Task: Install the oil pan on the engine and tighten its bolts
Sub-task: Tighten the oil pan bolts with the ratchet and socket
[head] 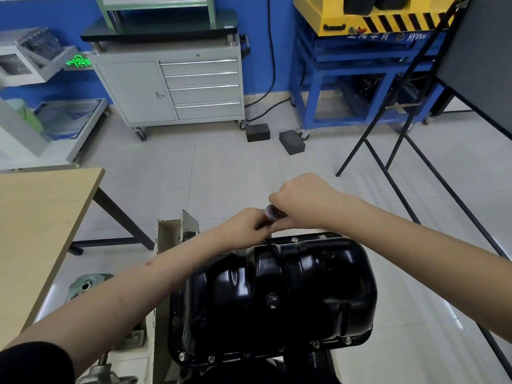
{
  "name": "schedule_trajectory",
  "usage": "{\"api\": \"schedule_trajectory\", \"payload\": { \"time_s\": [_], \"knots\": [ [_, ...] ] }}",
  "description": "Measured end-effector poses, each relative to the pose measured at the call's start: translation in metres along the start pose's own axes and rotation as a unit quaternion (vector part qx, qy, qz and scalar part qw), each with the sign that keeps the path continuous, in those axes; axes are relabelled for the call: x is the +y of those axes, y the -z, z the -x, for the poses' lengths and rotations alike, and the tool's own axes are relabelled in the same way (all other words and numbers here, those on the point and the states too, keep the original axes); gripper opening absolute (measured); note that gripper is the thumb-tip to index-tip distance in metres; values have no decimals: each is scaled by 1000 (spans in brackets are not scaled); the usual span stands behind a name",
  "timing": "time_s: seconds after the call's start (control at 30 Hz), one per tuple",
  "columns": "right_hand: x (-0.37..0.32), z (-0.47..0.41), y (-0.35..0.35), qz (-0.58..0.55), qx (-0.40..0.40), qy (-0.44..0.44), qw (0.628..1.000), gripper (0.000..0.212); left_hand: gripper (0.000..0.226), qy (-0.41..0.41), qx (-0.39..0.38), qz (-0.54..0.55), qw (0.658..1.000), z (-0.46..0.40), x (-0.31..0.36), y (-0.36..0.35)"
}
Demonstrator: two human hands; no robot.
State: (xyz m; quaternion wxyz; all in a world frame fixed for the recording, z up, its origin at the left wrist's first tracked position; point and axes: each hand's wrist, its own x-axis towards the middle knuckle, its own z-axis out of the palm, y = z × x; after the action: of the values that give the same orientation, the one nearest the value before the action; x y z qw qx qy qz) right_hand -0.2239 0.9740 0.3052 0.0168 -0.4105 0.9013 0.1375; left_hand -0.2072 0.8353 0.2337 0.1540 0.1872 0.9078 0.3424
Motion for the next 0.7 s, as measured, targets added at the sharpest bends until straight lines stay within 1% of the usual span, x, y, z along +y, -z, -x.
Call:
{"api": "schedule_trajectory", "payload": {
  "time_s": [0.03,0.07,0.13,0.17,0.2,0.27,0.3,0.37,0.4,0.47,0.53,0.57,0.63,0.7],
  "knots": [
    [0,1,0,-5,-9,-17,1000,35,33,-5,12,-5,1000,1,0,0],
    [-1,2,0,-12,-11,-23,1000,34,36,-12,17,-15,1000,2,0,-1],
    [0,3,-3,-18,-2,-3,1000,21,33,-29,18,-35,999,2,2,-2],
    [1,2,-3,-13,-1,19,1000,16,28,-28,7,-34,999,1,3,-2],
    [2,2,-3,-8,-3,41,999,16,26,-17,-5,-27,999,0,2,-2],
    [5,0,-2,-9,-13,46,999,16,27,-2,-32,-39,999,-3,3,-1],
    [6,0,0,-14,-13,31,999,17,27,-2,-37,-43,998,-3,4,-1],
    [6,1,2,-18,-21,-9,1000,35,38,5,-20,-44,999,-3,6,0],
    [5,1,1,-23,-24,-21,999,38,43,16,-9,-43,999,-3,5,0],
    [1,2,-2,-31,-14,-19,999,30,43,32,1,-28,999,-3,6,-2],
    [-1,1,-3,-28,0,11,1000,19,33,36,-5,-2,999,-3,8,-3],
    [-1,1,-3,-22,7,26,999,18,32,40,-13,10,999,-4,8,-2],
    [0,-1,-2,-11,10,25,1000,19,33,40,-29,12,999,-4,7,-1],
    [0,0,-1,-14,5,-3,1000,34,34,43,-24,1,999,-3,3,0]
  ]
}}
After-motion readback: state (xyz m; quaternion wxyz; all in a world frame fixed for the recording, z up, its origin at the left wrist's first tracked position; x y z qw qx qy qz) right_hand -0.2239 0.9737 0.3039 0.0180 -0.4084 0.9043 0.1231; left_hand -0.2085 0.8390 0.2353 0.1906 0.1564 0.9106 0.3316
